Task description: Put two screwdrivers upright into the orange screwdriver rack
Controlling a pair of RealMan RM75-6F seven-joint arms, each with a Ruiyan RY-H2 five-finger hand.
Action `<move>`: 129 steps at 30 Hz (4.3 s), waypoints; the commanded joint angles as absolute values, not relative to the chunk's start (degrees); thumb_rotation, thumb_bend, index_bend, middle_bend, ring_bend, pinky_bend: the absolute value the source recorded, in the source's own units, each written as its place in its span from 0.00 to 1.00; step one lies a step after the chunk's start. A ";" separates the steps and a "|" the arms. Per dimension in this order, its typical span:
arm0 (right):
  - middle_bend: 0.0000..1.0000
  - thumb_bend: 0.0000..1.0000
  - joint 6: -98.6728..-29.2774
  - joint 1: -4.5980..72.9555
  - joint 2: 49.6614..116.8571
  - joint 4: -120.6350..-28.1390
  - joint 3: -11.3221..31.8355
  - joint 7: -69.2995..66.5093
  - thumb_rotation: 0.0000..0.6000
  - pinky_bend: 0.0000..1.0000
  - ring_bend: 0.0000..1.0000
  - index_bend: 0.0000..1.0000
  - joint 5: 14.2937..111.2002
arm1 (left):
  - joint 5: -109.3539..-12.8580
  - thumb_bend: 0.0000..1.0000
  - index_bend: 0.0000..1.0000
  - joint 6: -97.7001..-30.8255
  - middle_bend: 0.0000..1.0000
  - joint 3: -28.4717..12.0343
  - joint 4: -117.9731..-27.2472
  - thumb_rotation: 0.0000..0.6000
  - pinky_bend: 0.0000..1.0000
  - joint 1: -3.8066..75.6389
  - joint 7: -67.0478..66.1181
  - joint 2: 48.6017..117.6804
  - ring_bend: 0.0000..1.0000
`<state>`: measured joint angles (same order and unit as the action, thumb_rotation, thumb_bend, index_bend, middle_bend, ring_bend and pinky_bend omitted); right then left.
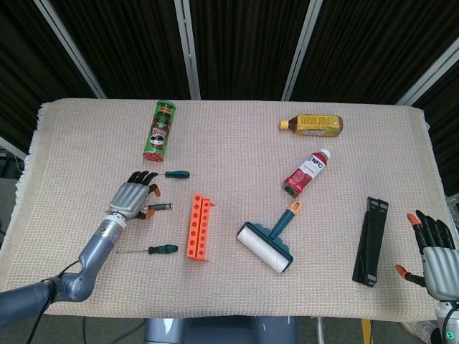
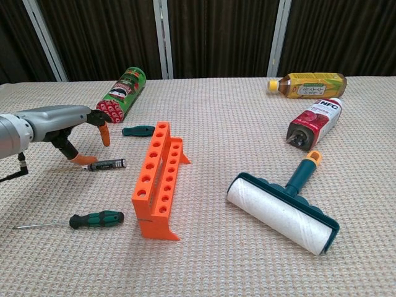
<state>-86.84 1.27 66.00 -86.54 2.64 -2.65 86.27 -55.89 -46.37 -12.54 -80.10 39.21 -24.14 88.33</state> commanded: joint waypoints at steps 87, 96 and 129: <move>0.00 0.00 -87.13 0.26 66.30 -84.01 2.72 -6.70 1.00 0.00 0.00 0.00 86.41 | -83.45 0.50 0.59 -55.86 0.17 -21.68 -89.37 1.00 0.01 36.28 53.98 84.96 0.00; 0.00 0.00 -86.72 0.39 66.20 -83.94 2.96 -6.60 1.00 0.00 0.00 0.00 85.83 | -81.05 0.50 0.59 -54.59 0.17 -21.64 -85.37 1.00 0.01 39.09 55.66 88.42 0.00; 0.00 0.00 -86.02 0.46 66.18 -83.65 3.17 -6.85 1.00 0.00 0.00 0.00 85.00 | -78.89 0.50 0.59 -54.76 0.17 -19.63 -81.87 1.00 0.02 42.15 58.03 90.05 0.00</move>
<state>-86.02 0.46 66.18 -83.66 3.17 -6.85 85.00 -78.92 -54.77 -19.61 -81.82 42.12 58.01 90.10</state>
